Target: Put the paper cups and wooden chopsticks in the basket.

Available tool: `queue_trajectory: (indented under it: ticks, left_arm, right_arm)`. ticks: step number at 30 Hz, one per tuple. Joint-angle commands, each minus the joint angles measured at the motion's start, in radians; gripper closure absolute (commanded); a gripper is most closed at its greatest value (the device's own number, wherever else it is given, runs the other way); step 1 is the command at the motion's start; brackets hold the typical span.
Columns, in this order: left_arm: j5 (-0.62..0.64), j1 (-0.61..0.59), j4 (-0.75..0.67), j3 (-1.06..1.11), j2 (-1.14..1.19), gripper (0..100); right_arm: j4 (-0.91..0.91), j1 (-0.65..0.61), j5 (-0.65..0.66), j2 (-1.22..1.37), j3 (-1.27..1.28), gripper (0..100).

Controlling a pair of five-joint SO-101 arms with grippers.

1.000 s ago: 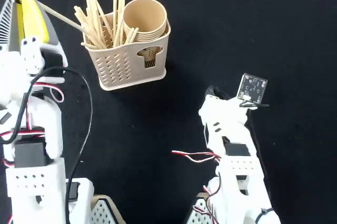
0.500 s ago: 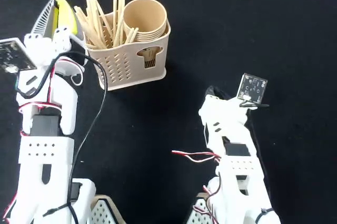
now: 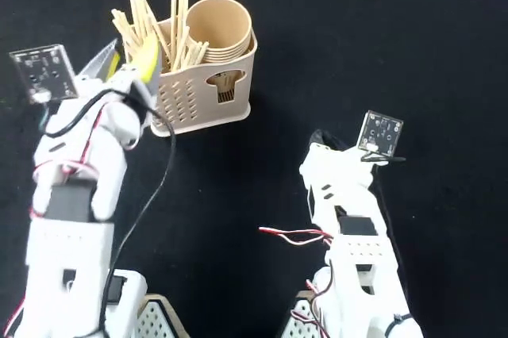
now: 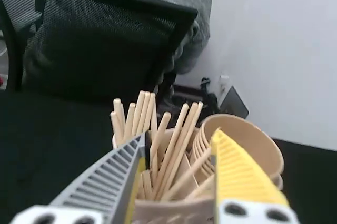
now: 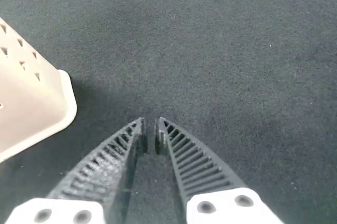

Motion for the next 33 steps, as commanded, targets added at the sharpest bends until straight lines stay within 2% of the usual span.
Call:
queue_trajectory:
  ticks: [1,3,9,11,14,18,23,26,33]
  left_arm:
    - [-0.081,0.007,0.229,-0.088,-0.143,79]
    - [-0.175,0.005,0.239,-0.012,-0.207,81]
    - [-0.39,0.005,0.226,0.361,-0.509,97]
    - [-0.425,-0.008,0.216,0.493,-0.647,97]
    - [-0.413,-0.047,0.201,0.676,-0.848,96]
    - [-0.411,-0.148,0.198,0.754,-0.779,96]
    - [-0.416,-0.239,0.196,0.914,-0.775,96]
    - [-0.416,-0.282,0.242,0.914,-0.772,96]
    - [-0.416,-0.259,0.281,0.914,-0.764,96]
  right_arm:
    - [-0.023,-0.014,0.009,-0.002,-0.005,94.6]
    - [-0.023,-0.015,0.009,-0.002,-0.005,94.7]
    - [-0.023,-0.015,0.009,-0.002,-0.004,94.9]
    - [-0.023,-0.015,0.012,-0.002,-0.002,94.9]
    - [-0.023,-0.025,0.069,-0.002,0.001,97.1]
    - [-0.038,-0.097,0.129,-0.004,0.033,98.6]
    - [-0.258,-0.107,0.176,0.004,0.127,98.7]
    - [-0.25,-0.104,0.189,-0.01,0.124,98.7]
    - [-0.249,-0.038,0.19,-0.064,0.125,98.7]
